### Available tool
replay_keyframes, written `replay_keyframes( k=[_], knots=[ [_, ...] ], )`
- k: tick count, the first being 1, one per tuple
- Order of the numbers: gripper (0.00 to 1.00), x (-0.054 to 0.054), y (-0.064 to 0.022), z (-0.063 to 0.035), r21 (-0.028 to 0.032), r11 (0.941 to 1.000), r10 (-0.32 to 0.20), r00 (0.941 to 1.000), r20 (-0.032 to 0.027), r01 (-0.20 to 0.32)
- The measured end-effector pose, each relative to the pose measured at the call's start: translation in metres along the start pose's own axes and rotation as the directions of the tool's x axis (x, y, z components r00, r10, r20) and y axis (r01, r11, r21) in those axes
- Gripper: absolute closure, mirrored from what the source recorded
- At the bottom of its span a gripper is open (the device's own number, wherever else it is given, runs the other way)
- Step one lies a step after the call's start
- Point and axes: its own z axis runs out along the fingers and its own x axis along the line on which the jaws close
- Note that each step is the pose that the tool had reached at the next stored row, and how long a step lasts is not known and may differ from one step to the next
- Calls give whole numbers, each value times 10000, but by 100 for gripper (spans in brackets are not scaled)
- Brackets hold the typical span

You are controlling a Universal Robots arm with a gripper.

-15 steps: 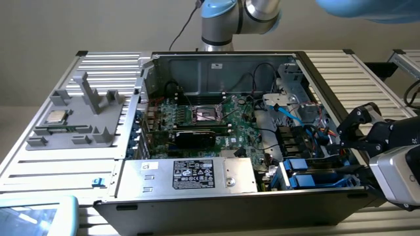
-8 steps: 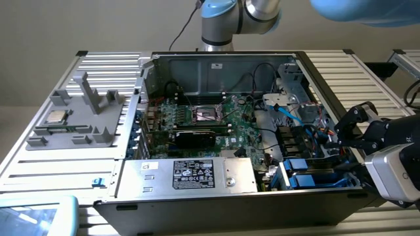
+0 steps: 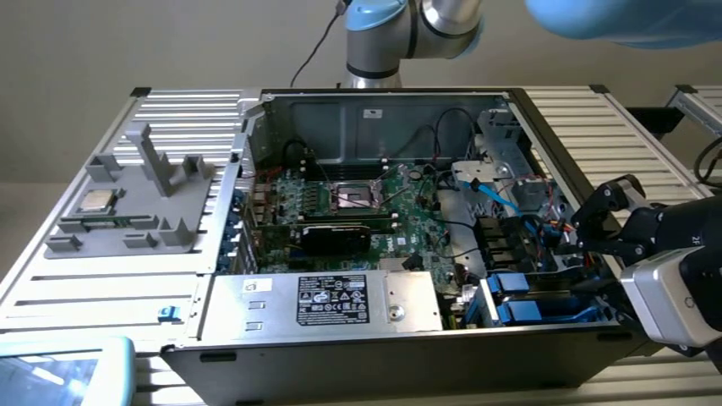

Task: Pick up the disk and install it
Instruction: 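Insert the first disk wire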

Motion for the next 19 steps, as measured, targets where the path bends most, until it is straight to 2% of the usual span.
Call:
replay_keyframes(
  k=[8, 9, 11, 12, 15, 19],
  knots=[
    [55, -9, 1, 4, -5, 10000, -18, 10000, 15, 18],
    [56, -8, 0, 4, -6, 10000, -21, 10000, 21, 21],
    [70, -4, -11, 4, -25, 10000, -15, 10000, 43, 16],
    [70, -3, -19, 3, -46, 10000, -4, 10000, 54, 5],
    [82, 0, -27, 2, -92, 10000, 15, 10000, 78, -15],
    [84, -6, -29, -2, -109, 9999, 21, 10000, 74, -20]
  ],
)
